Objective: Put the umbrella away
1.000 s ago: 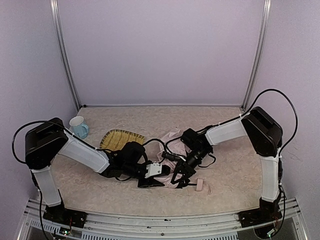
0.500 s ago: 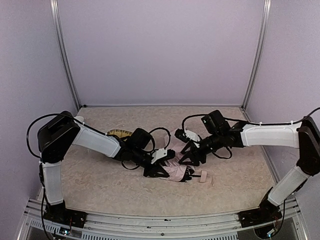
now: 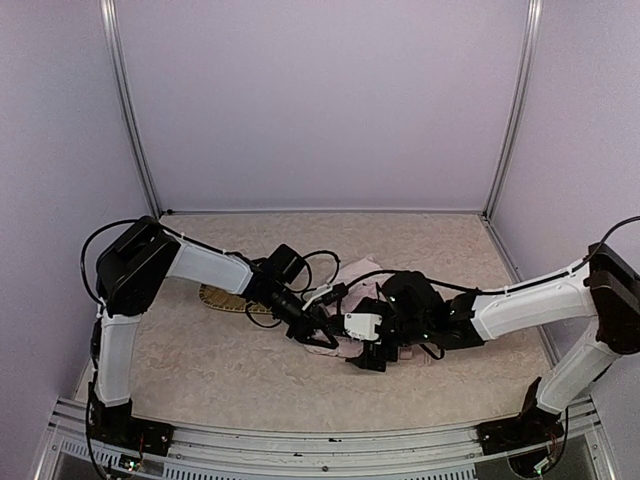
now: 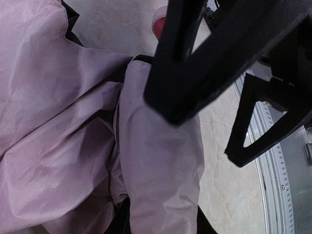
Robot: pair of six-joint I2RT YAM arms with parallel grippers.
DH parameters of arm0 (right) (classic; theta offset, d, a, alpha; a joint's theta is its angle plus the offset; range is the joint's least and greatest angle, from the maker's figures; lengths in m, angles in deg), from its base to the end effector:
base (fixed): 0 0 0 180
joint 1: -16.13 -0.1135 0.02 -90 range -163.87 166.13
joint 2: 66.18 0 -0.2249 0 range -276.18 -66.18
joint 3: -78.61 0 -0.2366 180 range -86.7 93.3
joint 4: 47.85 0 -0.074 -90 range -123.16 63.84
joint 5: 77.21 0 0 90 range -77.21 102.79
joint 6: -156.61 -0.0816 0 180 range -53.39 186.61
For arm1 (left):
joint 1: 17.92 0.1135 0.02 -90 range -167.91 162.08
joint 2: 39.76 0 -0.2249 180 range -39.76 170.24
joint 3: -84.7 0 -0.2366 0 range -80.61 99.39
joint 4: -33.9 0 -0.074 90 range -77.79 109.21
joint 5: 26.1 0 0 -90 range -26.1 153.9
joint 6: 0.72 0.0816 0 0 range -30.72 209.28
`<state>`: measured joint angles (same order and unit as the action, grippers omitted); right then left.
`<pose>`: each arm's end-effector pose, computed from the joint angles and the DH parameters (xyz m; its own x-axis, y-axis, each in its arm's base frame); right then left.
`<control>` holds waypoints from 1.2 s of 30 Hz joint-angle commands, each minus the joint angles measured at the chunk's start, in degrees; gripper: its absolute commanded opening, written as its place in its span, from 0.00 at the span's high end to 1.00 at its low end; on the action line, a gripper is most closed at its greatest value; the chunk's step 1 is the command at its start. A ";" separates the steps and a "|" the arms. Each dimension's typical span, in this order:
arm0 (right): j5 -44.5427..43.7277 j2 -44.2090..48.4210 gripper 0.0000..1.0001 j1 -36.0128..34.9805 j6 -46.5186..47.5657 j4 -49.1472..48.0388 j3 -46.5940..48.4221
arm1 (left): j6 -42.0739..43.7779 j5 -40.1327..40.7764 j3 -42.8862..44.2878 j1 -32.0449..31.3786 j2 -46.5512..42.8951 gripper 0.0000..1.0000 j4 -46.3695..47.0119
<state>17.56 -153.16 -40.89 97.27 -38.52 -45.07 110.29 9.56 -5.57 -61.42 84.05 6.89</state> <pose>0.1743 0.2811 0.1176 0.1431 -0.7131 -0.6863 -0.9273 0.1457 -0.3447 0.2444 -0.3234 0.0614 -0.3467 0.6172 -0.7063 0.8682 -0.0737 -0.4906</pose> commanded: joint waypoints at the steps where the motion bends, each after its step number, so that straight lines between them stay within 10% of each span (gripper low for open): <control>1: -3.95 -6.09 0.08 -1.35 3.44 3.52 4.39 | -4.80 -0.13 -1.60 0.81 5.36 0.96 -12.99; 12: -13.44 -14.58 0.38 -1.58 1.92 7.66 7.72 | -3.84 -4.31 0.61 1.41 8.11 0.95 -15.97; 17: -13.60 -15.55 0.66 -1.57 0.81 8.99 7.98 | -2.75 -5.71 0.35 1.41 6.48 0.78 -14.79; 24: -4.16 -13.29 0.80 -0.50 -2.74 15.60 9.51 | -10.23 6.28 -14.47 1.82 -12.39 0.45 13.62; 30: 14.32 -13.74 0.80 2.53 -5.49 27.31 13.37 | -7.37 15.34 -33.74 1.65 -30.60 0.44 40.92; 36: 26.14 -16.12 0.80 5.32 -7.07 35.31 15.95 | 5.33 16.39 -42.97 -1.90 -39.94 0.44 44.61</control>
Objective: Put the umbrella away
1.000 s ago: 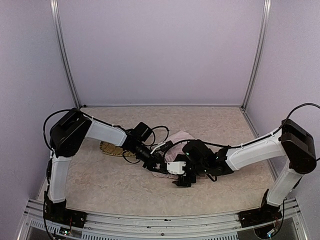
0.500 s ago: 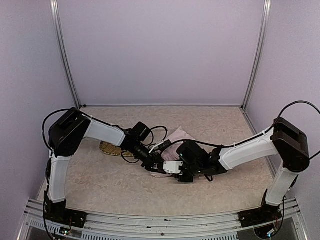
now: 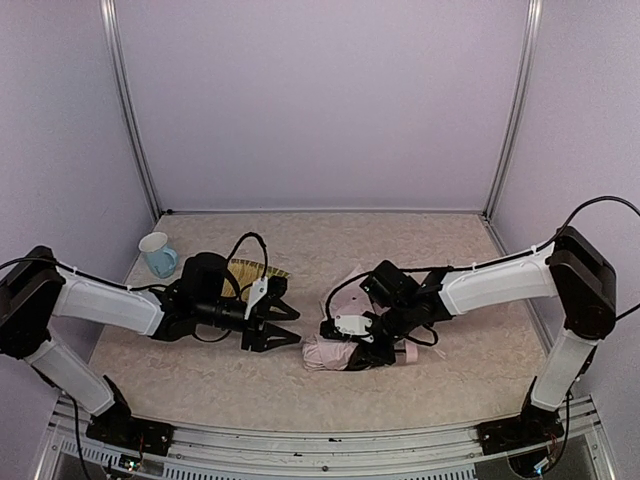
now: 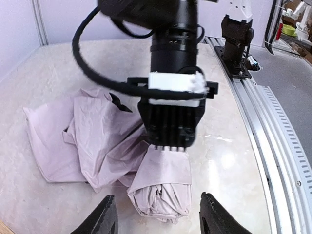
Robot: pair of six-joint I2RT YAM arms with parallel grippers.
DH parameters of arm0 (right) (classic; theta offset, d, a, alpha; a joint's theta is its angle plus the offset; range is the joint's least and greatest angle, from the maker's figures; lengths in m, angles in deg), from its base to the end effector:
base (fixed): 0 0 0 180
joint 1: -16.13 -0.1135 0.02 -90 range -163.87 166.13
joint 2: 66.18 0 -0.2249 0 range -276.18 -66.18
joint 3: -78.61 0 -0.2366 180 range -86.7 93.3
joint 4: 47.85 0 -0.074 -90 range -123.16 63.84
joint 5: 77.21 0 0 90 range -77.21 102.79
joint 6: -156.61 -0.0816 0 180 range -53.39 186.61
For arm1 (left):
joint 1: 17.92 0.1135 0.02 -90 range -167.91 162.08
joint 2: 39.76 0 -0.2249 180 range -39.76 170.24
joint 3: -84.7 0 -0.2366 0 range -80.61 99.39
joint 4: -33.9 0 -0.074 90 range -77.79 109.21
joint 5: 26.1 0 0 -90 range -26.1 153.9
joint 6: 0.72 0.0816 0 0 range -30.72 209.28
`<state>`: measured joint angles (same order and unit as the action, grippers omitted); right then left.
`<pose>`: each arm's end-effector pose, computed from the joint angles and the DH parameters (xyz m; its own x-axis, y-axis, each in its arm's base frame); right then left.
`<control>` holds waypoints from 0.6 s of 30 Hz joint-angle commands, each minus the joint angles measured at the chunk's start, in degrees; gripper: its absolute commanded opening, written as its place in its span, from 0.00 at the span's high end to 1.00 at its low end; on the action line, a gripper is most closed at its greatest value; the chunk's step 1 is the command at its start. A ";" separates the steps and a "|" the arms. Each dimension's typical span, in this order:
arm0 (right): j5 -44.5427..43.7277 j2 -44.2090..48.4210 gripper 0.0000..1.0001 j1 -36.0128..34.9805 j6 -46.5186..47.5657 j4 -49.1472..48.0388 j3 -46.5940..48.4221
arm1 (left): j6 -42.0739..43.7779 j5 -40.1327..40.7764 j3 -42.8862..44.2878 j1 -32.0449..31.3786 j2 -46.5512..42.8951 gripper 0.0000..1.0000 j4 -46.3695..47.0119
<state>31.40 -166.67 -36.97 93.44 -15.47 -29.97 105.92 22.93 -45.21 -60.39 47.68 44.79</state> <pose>0.1834 0.2876 0.0868 -0.0872 -0.8286 -0.5530 -0.9960 0.0819 0.0344 0.1995 -0.2552 0.1342 -0.0449 0.3342 -0.9414 0.9974 0.0677 -0.0236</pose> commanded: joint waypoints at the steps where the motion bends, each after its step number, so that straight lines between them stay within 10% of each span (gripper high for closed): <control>1: 14.04 -3.14 0.80 1.97 -3.27 13.10 1.24 | 12.02 4.60 -3.41 -4.72 -4.12 0.44 5.14; 18: 24.59 -14.60 0.77 8.39 -1.08 15.05 6.24 | 21.58 24.05 10.16 -15.35 14.72 0.24 -9.62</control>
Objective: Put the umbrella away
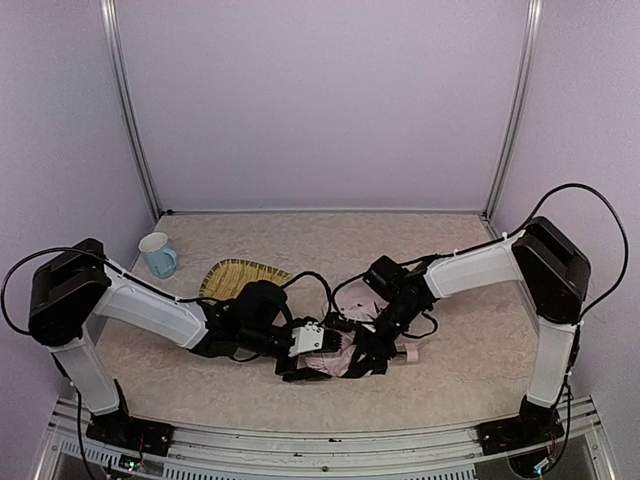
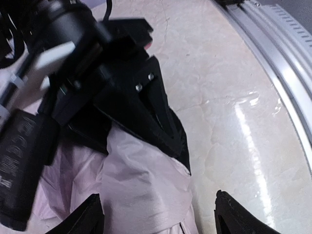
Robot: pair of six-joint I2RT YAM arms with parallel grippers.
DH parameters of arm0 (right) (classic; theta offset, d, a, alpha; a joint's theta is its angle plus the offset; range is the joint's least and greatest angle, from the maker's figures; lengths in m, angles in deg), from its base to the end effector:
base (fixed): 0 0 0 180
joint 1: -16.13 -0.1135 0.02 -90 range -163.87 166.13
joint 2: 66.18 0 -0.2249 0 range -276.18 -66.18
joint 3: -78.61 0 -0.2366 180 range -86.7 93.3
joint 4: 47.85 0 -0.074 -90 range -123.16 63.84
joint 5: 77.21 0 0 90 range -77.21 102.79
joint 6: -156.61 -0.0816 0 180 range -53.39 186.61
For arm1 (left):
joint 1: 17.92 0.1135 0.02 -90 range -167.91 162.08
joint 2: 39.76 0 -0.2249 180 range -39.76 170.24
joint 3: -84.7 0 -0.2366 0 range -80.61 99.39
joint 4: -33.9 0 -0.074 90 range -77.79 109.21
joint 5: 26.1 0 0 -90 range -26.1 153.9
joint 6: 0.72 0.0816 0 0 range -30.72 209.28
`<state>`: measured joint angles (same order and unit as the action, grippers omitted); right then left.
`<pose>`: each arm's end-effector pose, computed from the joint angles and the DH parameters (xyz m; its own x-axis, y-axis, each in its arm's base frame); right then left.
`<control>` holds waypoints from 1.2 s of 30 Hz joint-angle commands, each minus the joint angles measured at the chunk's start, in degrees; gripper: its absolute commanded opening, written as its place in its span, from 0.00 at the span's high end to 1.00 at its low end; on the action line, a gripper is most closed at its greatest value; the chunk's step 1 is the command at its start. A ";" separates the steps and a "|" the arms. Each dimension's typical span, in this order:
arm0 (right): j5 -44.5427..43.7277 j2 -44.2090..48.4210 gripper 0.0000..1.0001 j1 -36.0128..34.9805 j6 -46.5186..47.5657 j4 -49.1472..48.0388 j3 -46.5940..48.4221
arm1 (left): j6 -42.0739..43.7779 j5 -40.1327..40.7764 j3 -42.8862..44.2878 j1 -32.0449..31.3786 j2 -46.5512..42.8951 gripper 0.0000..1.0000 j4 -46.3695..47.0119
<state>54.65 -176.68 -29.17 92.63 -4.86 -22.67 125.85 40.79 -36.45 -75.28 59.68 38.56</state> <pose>0.1971 0.2766 0.0695 -0.3236 -0.7915 -0.5185 -0.8843 0.0579 0.4634 0.1657 -0.3181 0.0939 0.3094 0.5330 -0.7875 0.9483 -0.1109 0.2975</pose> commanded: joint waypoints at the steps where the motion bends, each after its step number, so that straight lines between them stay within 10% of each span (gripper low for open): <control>1: 1.59 -4.94 0.77 0.71 0.07 4.55 -0.79 | 1.77 6.87 1.57 -0.47 3.31 0.24 -3.61; 8: 2.33 -6.72 0.71 1.96 0.63 3.60 1.29 | 0.39 10.23 5.39 -0.73 9.50 0.29 -7.40; 17: -6.51 2.85 0.30 3.46 -10.58 -8.82 0.06 | -0.54 10.00 8.54 -0.88 13.38 0.77 -13.52; 22: -11.00 13.29 0.24 3.55 -18.22 -15.16 -2.53 | -1.23 13.56 9.08 -0.91 14.47 0.85 -15.05; 30: -34.09 31.73 0.25 5.48 -38.37 -9.14 -11.64 | -2.98 14.40 9.87 -0.87 16.04 0.87 -15.59; 36: -65.07 36.87 0.33 6.74 -56.30 15.71 -12.63 | -3.83 14.26 11.83 -0.91 17.19 0.87 -17.72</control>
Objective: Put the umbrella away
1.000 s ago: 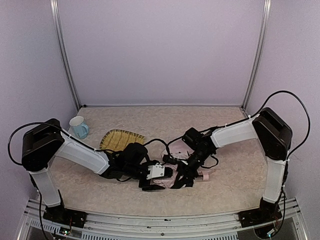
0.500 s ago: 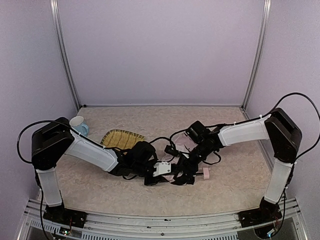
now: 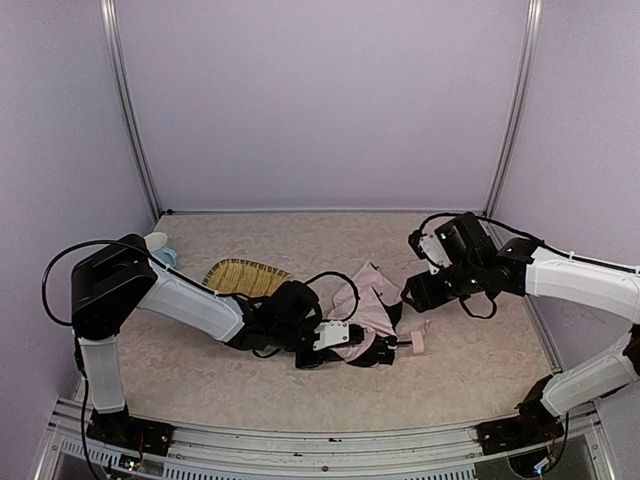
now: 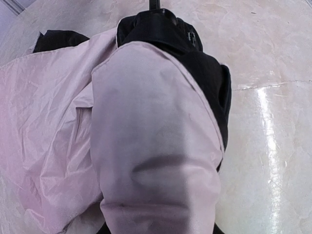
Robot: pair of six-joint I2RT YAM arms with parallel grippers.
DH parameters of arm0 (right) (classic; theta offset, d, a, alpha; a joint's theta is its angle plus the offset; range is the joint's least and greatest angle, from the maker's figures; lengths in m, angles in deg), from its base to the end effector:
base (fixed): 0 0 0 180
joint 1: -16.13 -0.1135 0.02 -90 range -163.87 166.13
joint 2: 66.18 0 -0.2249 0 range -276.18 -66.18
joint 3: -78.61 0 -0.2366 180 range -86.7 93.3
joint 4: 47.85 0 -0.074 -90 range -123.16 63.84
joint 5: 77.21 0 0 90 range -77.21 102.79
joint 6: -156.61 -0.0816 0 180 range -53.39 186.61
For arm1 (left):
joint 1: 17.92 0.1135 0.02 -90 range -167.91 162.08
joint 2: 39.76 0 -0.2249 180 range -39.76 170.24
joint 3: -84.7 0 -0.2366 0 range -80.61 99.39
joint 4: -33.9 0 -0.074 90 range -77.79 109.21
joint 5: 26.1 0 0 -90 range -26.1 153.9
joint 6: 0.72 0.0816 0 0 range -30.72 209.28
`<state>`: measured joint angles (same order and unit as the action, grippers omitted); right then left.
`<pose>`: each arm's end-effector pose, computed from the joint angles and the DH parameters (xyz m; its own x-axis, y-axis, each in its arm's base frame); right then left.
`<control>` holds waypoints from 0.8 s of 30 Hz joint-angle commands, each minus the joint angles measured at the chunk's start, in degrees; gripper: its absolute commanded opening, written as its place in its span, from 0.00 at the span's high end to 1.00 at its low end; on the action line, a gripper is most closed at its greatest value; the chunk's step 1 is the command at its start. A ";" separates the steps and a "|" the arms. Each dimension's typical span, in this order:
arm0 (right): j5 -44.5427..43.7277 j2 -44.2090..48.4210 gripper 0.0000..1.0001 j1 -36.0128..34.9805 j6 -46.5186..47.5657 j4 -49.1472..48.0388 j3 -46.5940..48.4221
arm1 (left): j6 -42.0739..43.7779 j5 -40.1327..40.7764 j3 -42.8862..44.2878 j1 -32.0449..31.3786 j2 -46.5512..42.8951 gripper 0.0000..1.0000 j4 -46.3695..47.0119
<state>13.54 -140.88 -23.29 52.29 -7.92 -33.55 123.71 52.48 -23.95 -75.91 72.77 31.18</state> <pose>0.2327 0.1927 0.1888 -0.7043 -0.2588 -0.6610 -0.4827 0.8574 0.1786 0.1958 -0.3437 0.0587 0.2095 0.7103 -0.6719 0.9558 -0.0037 0.2942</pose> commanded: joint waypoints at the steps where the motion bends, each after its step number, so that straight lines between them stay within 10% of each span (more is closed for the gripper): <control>1: -25.12 1.56 0.36 1.10 -18.20 20.77 -1.82 | -1.74 2.58 -0.53 -0.27 4.10 0.87 -10.44; 10: -24.19 0.46 0.51 1.18 -22.51 25.16 -4.53 | -1.99 3.43 -0.06 0.03 4.54 0.87 -12.13; 13: -16.98 -3.70 0.72 0.46 -21.69 18.05 -7.39 | -2.12 3.17 0.32 -0.01 4.69 0.87 -12.21; 24: 5.76 -29.12 0.83 -17.41 -15.90 -11.00 15.42 | -2.77 0.72 3.51 -0.26 4.40 0.87 -13.11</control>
<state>3.03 -168.29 -35.25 33.73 0.49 -24.42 122.38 52.57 -20.49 -74.78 72.53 22.74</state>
